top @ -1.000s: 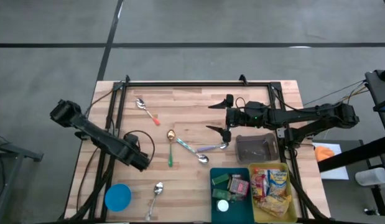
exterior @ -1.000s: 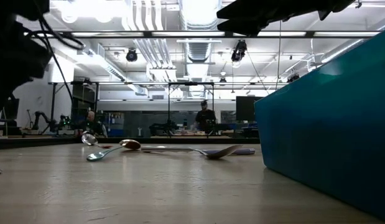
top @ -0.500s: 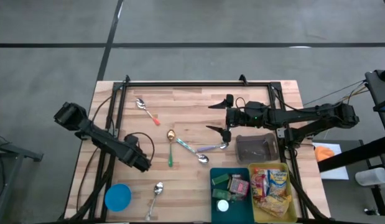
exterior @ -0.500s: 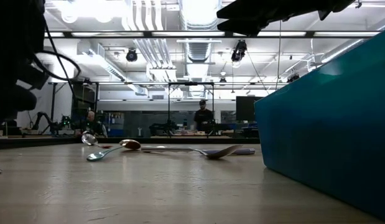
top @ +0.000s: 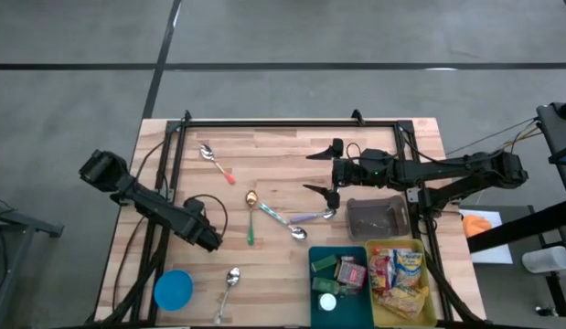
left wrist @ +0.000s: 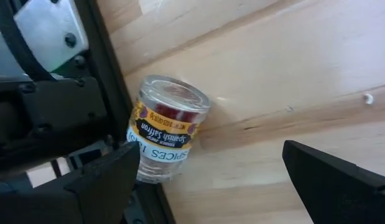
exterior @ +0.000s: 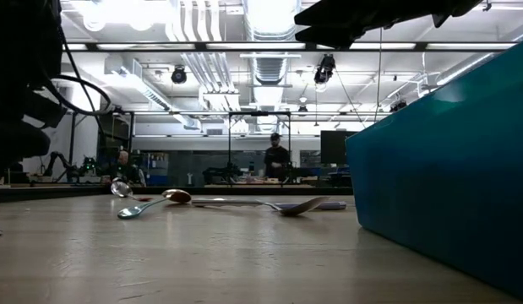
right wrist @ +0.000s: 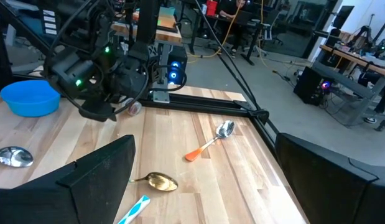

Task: Pick & Place Food Item
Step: Put the brown seasoning bottle into the blue bin

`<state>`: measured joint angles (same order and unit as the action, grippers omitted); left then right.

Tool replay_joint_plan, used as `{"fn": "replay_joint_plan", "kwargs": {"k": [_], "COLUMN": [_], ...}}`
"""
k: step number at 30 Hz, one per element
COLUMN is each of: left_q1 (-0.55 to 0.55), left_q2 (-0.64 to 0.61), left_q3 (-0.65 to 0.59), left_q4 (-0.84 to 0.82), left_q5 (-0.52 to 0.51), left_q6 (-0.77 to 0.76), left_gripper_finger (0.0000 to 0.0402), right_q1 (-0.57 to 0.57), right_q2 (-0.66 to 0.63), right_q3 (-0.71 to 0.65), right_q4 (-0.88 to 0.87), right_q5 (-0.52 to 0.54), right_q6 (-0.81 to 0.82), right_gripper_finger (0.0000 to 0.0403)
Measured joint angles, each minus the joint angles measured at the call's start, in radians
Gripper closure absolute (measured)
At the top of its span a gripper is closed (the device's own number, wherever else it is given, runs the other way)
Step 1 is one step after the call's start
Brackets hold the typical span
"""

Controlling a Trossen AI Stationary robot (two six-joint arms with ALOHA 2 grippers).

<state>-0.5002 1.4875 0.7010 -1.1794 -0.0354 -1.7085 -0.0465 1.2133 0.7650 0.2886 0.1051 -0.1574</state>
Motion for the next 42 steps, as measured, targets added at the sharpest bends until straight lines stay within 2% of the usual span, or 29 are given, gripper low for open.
{"fn": "replay_joint_plan", "kwargs": {"k": [5,6,9,12,17,24,28,34,42], "left_q1": [0.004,0.004,0.006,0.006,0.006,0.012,0.025,0.038,0.131], "left_q2": [-0.004,-0.003,-0.011,-0.015,-0.02,-0.021,-0.02,-0.019,-0.02], "left_q3": [0.011,0.009,0.02,0.04,0.099,0.165,0.176,0.178,0.177], "left_q4": [0.053,0.135,0.189,0.32,0.292,0.106,0.091,0.124,0.119], "left_q5": [0.014,0.01,0.006,0.01,-0.015,-0.132,-0.252,-0.471,-0.481], "left_q6": [-0.025,-0.038,-0.05,-0.046,0.007,-0.002,0.026,0.166,0.157], "left_gripper_finger": [0.0009,0.0009,0.0009,0.0009,0.0009,0.0009,0.0009,0.0009,0.0009], "right_q1": [0.0,0.0,0.0,0.0,0.0,0.0,0.0,0.0,0.0], "right_q2": [0.0,0.0,0.0,0.0,0.0,0.0,0.0,0.0,0.0], "right_q3": [0.0,0.0,0.0,0.0,0.0,0.0,0.0,0.0,0.0], "right_q4": [0.0,0.0,-0.001,-0.001,-0.001,0.0,0.0,0.0,0.0], "right_q5": [0.0,0.0,-0.001,0.001,0.0,0.0,0.0,0.0,0.0], "right_q6": [0.0,0.0,0.0,0.0,0.0,0.0,0.0,0.0,0.0], "right_gripper_finger": [0.0018,0.0018,0.0018,0.0018,0.0018,0.0018,0.0018,0.0018,0.0018]}}
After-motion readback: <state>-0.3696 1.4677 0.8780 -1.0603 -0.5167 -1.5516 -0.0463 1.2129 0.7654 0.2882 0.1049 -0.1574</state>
